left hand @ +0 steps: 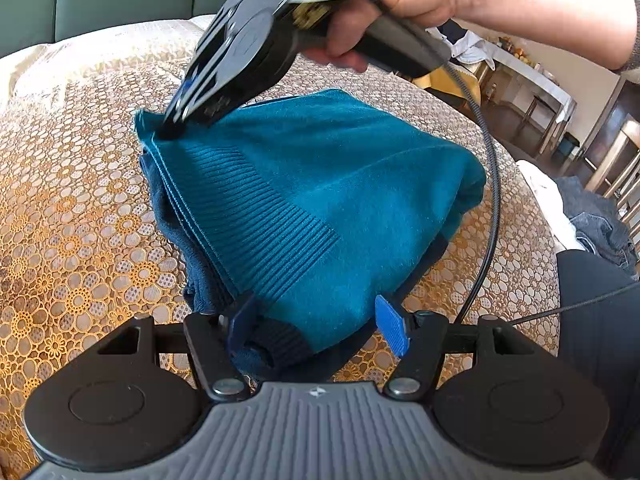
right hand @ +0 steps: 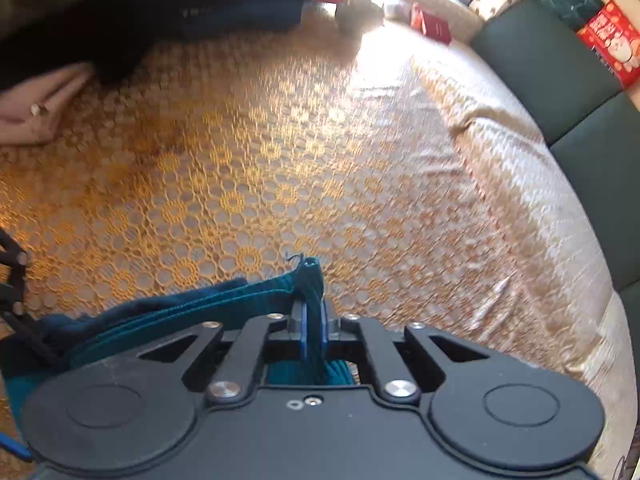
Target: Fold clothes
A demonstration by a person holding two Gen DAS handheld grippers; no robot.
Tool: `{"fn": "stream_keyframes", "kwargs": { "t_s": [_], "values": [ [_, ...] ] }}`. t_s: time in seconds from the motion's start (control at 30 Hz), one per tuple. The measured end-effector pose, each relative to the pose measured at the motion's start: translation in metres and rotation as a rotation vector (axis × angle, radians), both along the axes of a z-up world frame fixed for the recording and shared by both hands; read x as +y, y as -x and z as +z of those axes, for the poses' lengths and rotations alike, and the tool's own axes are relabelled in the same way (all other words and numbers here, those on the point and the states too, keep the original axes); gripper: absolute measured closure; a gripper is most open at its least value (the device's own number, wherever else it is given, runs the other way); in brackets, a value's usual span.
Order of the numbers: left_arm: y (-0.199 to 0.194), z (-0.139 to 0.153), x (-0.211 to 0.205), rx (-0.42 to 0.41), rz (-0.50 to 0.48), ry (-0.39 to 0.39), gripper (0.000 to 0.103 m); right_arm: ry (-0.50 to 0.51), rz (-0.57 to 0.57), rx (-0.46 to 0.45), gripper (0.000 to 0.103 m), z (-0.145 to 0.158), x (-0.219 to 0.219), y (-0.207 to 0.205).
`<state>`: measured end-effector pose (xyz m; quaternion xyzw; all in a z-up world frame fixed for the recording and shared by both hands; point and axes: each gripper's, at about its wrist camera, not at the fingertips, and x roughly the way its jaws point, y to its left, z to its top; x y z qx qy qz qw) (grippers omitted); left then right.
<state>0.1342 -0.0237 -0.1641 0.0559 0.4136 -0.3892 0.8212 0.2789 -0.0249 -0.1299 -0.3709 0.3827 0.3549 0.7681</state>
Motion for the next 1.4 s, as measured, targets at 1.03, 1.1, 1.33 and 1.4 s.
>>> {"fn": "stream_keyframes", "kwargs": {
  "t_s": [1.03, 1.1, 1.33, 1.4],
  "values": [
    [0.000, 0.039, -0.019, -0.078, 0.015, -0.134, 0.039, -0.532, -0.759, 0.343, 0.000, 0.031, -0.251, 0.125],
    [0.004, 0.037, -0.037, -0.100, -0.059, -0.160, 0.039, -0.493, -0.698, 0.309, 0.000, 0.037, -0.245, 0.137],
    [0.011, 0.013, -0.064, -0.115, -0.231, -0.242, 0.039, -0.328, -0.542, 0.218, 0.000, 0.032, -0.212, 0.173],
    [0.011, 0.005, -0.062, -0.099, -0.250, -0.264, 0.039, -0.288, -0.510, 0.157, 0.000, 0.029, -0.200, 0.177]
  ]
}}
